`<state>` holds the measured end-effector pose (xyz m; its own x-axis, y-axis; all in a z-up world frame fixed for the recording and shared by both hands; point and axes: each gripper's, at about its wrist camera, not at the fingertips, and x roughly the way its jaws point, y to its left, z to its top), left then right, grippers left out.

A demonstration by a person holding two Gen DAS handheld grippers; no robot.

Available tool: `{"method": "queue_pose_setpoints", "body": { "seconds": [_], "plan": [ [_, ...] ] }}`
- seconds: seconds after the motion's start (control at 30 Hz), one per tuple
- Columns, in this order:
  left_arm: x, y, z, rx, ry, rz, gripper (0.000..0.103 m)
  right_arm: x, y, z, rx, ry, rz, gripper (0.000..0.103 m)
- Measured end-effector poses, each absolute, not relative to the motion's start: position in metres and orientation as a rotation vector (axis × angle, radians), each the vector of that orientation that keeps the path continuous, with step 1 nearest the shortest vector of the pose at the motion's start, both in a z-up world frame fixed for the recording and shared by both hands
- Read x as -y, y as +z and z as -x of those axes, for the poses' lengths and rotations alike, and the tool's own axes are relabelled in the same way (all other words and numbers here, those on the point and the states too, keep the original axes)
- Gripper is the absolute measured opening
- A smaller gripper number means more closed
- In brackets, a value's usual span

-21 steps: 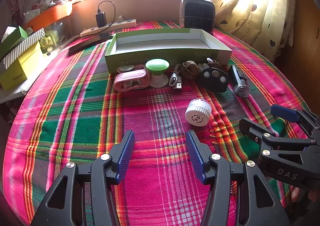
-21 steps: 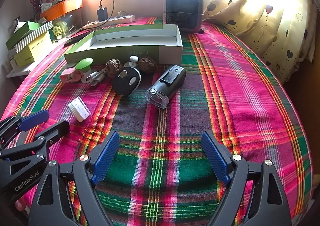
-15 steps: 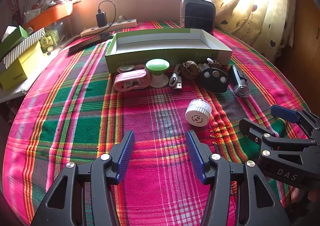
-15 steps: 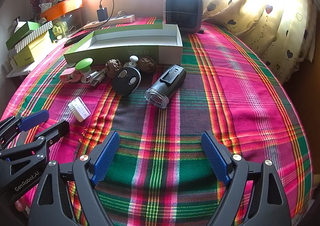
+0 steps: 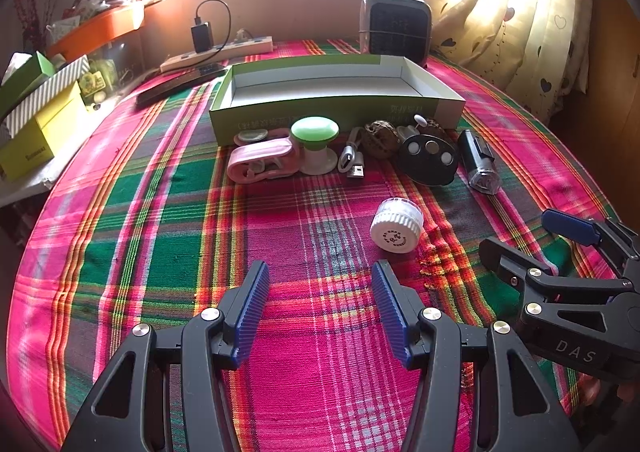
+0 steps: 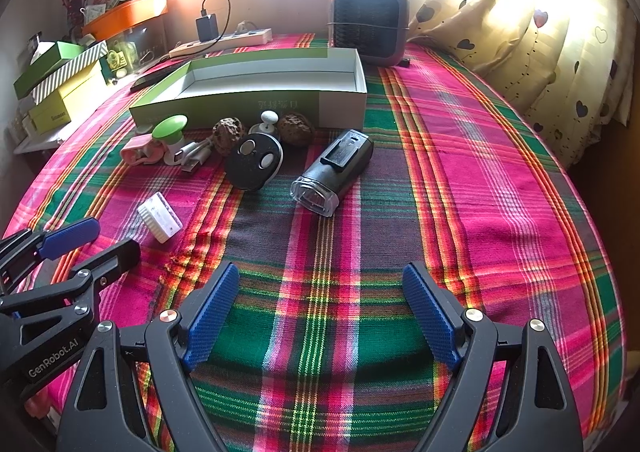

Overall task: Organize objects
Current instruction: 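Move left gripper to the white cylinder while right gripper approaches the black flashlight, then close left gripper on the white cylinder while right gripper closes on the black flashlight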

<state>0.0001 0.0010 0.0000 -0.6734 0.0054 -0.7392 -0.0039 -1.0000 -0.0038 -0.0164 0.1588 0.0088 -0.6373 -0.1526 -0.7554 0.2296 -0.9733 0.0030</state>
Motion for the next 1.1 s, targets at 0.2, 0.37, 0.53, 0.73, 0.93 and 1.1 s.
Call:
{"method": "queue_pose_setpoints", "body": {
  "seconds": [0.2,0.37,0.53,0.73,0.93,1.1],
  "plan": [
    [0.003,0.000,0.001,-0.002,2.846,1.266,0.052,-0.158,0.009,0.020,-0.140,-2.665,-1.221,0.084],
    [0.001,0.000,0.004,0.008,2.805,1.251,0.052,-0.163,0.010,0.027,-0.136,-2.668,-1.239,0.084],
    [-0.007,0.002,0.010,-0.004,2.741,1.249,0.052,-0.165,0.010,0.033,-0.140,-2.660,-1.260,0.084],
    [-0.017,0.003,0.020,-0.072,2.701,1.265,0.052,-0.164,0.010,0.044,-0.143,-2.652,-1.284,0.084],
    [-0.019,0.003,0.031,-0.110,2.702,1.278,0.052,-0.163,0.011,0.059,-0.122,-2.674,-1.307,0.084],
    [-0.015,0.003,0.039,-0.103,2.721,1.289,0.052,-0.162,0.012,0.071,-0.112,-2.684,-1.333,0.084]
  ]
}}
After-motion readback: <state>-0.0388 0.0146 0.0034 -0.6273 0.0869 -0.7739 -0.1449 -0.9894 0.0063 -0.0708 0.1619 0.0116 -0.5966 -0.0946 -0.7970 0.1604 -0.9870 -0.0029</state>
